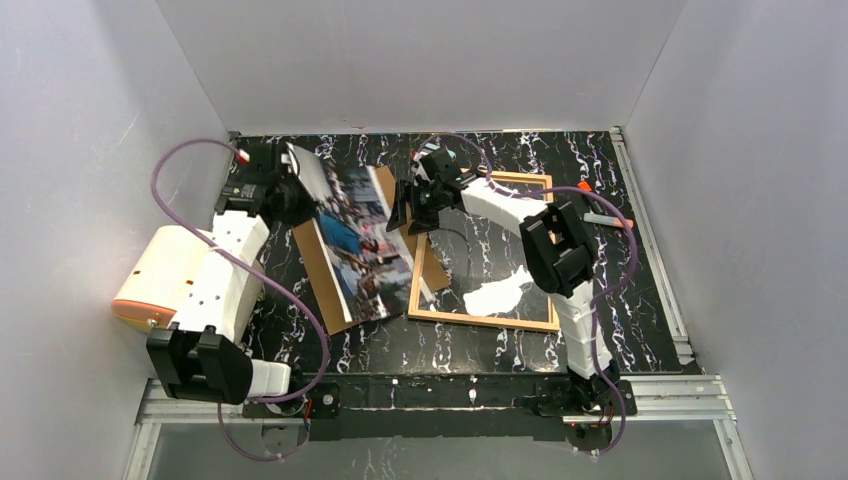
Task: Put the photo into the frame
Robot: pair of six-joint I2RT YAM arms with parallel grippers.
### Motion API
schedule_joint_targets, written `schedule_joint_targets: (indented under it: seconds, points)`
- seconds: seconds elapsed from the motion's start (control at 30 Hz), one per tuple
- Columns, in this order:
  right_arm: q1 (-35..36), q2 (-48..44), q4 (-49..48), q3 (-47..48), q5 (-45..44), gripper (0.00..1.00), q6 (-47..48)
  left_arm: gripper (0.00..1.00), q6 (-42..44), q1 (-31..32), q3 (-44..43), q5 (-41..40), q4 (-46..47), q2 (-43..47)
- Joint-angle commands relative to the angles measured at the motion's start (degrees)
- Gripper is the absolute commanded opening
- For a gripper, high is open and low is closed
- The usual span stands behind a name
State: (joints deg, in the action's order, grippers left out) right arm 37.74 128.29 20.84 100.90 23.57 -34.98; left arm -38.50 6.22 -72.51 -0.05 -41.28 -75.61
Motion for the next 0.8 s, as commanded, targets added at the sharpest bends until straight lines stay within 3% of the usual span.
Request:
schedule_joint_targets:
  seconds: [0.0,0.1,0.4,0.57,0.77]
  points:
    - [-0.61,-11.47,-1.57,0.35,0.55,0.77,3.56,0.0,4.77,-0.15,-13.15,-10.1,-9.92,-1.38]
    - [-0.64,-15.17,-1.19,-0.23,0.26,0.78,3.95,0.0,6.18,-0.15,-20.65,-12.81,-12.84,-3.23]
    - [-0.46,-26.03,1.51,-1.99,-8.24,0.81,3.97,0.0,5.81,-0.15,-34.89,-7.95,-15.03,-8.31]
    - [2.48,-31.01,1.47,-3.3,-14.93,0.81,6.15,0.0,2.27,-0.15,-36.63,-5.64,-14.62,-10.81]
    - [13.31,-33.4,-0.73,-3.95,-27.4,0.81,13.85,0.0,-1.5,-0.15,-35.18,-7.4,-14.58,-12.68]
